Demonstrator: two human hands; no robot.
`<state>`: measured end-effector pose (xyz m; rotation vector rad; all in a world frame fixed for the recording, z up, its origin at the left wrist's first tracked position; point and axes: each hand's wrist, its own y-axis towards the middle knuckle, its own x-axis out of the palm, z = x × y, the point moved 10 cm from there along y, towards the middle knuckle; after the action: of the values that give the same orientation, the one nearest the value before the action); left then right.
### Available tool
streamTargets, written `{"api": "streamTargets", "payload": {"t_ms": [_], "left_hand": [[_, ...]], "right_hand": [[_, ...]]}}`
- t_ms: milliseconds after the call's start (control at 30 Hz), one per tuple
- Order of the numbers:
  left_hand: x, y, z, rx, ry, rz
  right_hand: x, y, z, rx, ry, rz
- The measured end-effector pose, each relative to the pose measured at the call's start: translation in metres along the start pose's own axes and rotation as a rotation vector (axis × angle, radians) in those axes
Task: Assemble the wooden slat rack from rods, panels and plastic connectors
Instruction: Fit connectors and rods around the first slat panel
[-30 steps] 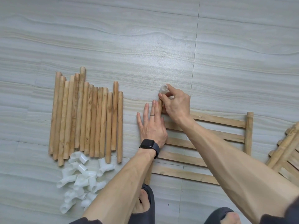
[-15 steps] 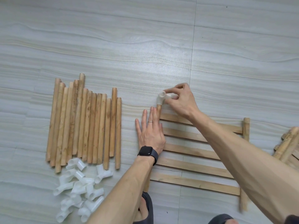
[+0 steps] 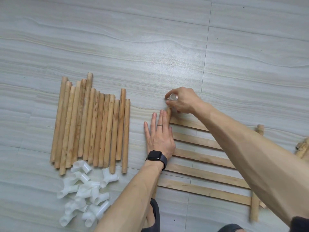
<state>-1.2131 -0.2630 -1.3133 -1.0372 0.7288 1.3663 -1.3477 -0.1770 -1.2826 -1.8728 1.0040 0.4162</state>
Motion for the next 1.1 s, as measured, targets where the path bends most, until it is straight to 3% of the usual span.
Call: {"api": "streamTargets", "payload": {"t_ms": [200, 267, 367, 433, 500, 567, 700, 800, 867, 1000, 1100], "left_hand": [[-0.001, 0.000, 0.000, -0.006, -0.015, 0.001], [-0.004, 0.001, 0.001, -0.018, -0.015, 0.015], [-0.011, 0.016, 0.004, -0.030, -0.024, 0.047], [-0.013, 0.036, 0.005, -0.036, -0.021, 0.047], [-0.015, 0.054, 0.009, -0.038, -0.011, 0.026], [-0.014, 0.065, 0.013, -0.040, -0.004, -0.015], [-0.022, 0.066, 0.018, 0.004, -0.071, -0.146], [-0.071, 0.030, 0.008, 0.143, -0.169, -0.061], [-0.112, -0.004, -0.022, 0.143, -0.222, 0.069], [-0.163, -0.086, -0.124, -0.164, -0.161, 0.244], [-0.167, -0.144, -0.198, -0.477, 0.001, 0.191]], "right_hand": [[-0.004, -0.004, -0.005, 0.017, -0.074, 0.035], [-0.001, -0.015, 0.002, -0.002, 0.005, 0.063], [-0.004, -0.049, 0.040, 0.049, 0.277, 0.249], [0.001, -0.081, 0.070, 0.084, 0.101, 0.343], [0.027, -0.109, 0.087, 0.039, -0.258, 0.278], [0.057, -0.127, 0.105, 0.009, -0.462, 0.164], [0.072, -0.127, 0.126, 0.037, -0.512, 0.101], [0.073, -0.122, 0.128, 0.054, -0.504, 0.049], [0.069, -0.121, 0.126, 0.073, -0.510, -0.002], [0.062, -0.122, 0.115, 0.177, -0.583, -0.051], [0.068, -0.137, 0.079, 0.200, -0.607, -0.022]]}}
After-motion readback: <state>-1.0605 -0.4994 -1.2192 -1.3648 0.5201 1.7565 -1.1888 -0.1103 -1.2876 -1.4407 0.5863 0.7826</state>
